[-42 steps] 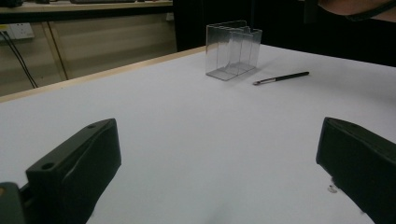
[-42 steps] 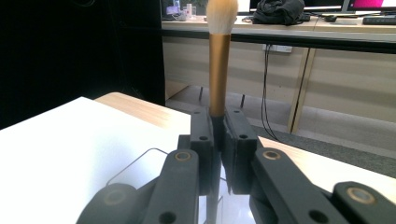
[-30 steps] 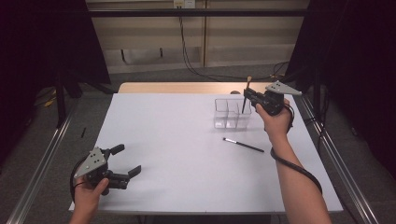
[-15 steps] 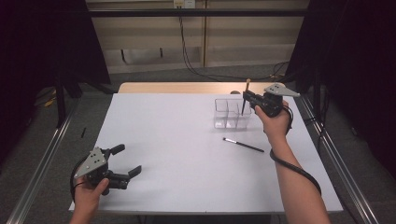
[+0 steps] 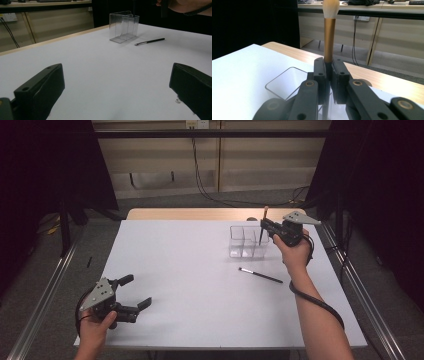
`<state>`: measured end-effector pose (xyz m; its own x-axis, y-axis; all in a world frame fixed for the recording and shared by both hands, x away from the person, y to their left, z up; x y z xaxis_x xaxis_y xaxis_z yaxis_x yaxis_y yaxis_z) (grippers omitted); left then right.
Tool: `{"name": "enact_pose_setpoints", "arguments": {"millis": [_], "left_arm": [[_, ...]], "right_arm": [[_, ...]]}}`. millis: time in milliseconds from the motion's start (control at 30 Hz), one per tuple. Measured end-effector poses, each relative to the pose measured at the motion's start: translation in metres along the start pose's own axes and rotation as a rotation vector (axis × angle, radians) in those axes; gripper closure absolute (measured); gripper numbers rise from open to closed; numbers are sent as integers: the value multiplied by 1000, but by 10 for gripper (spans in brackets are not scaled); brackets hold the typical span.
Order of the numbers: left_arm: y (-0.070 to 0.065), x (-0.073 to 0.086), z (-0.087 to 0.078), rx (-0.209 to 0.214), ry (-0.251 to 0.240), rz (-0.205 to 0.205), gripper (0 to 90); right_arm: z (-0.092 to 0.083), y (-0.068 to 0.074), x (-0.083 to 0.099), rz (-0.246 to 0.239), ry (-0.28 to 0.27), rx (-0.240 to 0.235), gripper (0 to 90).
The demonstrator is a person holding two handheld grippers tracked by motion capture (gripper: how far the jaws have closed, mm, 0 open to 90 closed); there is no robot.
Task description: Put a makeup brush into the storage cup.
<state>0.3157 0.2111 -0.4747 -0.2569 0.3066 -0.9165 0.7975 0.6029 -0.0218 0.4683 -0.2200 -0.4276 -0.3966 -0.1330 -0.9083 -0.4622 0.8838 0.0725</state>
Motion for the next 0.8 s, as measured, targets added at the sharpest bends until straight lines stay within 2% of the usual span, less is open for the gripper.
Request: {"name": "enact_pose_setpoints", "arguments": {"millis": [367,433,500,533,667,800], "left_arm": [[0,1,0,6,4,0,0],[0,0,0,9,-1,-1,0],[0,0,0,6,-3,-7,0],[0,0,0,8,-1,-6,0],[-1,0,1,7,0,-3,0],[-1,0,1,8,0,-3,0]], "right_arm": [[1,1,3,14,-3,-18,822],[1,2,4,7,-2,-29,746],[2,3,6,-13,0,-35,582],[2,3,7,-15,3,-20,489],[1,7,11,-21,5,-48,350],[-3,10,13,-2,0,-80,224]]}}
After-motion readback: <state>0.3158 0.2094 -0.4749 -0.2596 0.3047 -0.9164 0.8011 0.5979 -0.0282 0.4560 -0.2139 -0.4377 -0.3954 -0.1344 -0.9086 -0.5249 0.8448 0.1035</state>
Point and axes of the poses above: each handheld gripper's, and its own axes: z roughly forward along the jaws, x roughly out of its underside, y roughly to its left, the point moved 8 cm from there along z, roughly forward along the jaws, and after that the axes turned 9 degrees about y, right-handed, at the moved point
